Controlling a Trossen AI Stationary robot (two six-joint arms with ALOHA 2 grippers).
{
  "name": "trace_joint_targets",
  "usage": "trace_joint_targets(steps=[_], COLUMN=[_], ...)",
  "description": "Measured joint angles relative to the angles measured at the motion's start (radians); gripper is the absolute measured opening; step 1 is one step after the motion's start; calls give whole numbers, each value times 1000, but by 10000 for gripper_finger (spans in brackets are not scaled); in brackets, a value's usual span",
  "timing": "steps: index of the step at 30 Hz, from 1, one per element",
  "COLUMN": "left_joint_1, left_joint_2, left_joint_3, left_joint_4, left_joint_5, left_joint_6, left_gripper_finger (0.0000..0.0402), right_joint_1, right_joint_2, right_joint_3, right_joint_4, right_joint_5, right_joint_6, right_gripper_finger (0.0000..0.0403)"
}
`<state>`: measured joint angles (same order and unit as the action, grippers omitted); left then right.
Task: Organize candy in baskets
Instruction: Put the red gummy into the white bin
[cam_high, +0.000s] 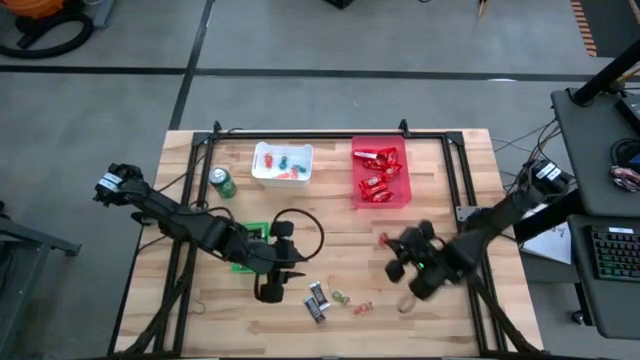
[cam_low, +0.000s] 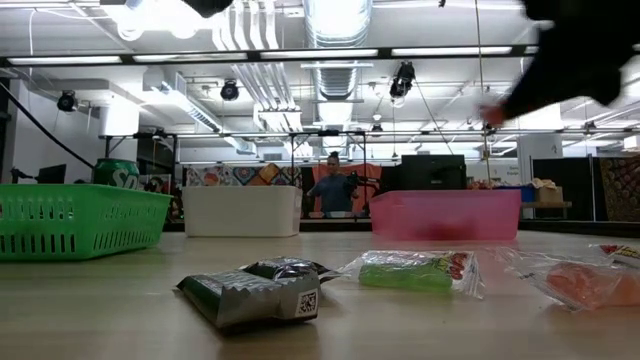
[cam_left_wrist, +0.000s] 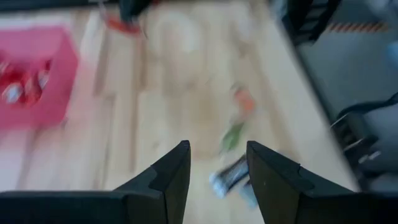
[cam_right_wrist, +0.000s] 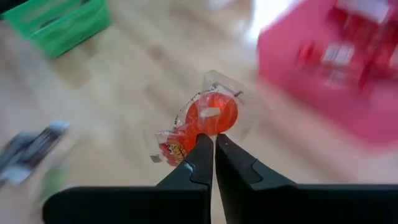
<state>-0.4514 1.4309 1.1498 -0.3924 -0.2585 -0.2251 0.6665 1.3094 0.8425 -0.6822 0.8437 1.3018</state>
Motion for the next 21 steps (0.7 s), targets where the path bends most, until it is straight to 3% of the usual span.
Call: trace_joint_targets(steps=[6,9,12,17,21], left_joint_1=[6,2,0,-22,-54], left_joint_2=[-2,-2,-3,-4,-4], left_joint_3=[39,43,21,-28,-46], left_joint_4=[-306,-431,-471,-472,-460], left_joint_5=[-25,-24,-25,-22,-44], left_joint_6=[-78,-123,-157,-182,-196], left_gripper_finger=[141,141,141,141,141], right_joint_1=[-319,-484,-638,-856,-964], right_joint_2=[-14,8,51,154,256], right_joint_3=[0,2,2,2,12], right_joint_4=[260,496,765,1145,1315], right_joint_5=[-39,-163,-351,-692,-761], right_joint_6=[-511,-780,-979,-1060,-1054], right_gripper_finger=[8,8,8,8,8])
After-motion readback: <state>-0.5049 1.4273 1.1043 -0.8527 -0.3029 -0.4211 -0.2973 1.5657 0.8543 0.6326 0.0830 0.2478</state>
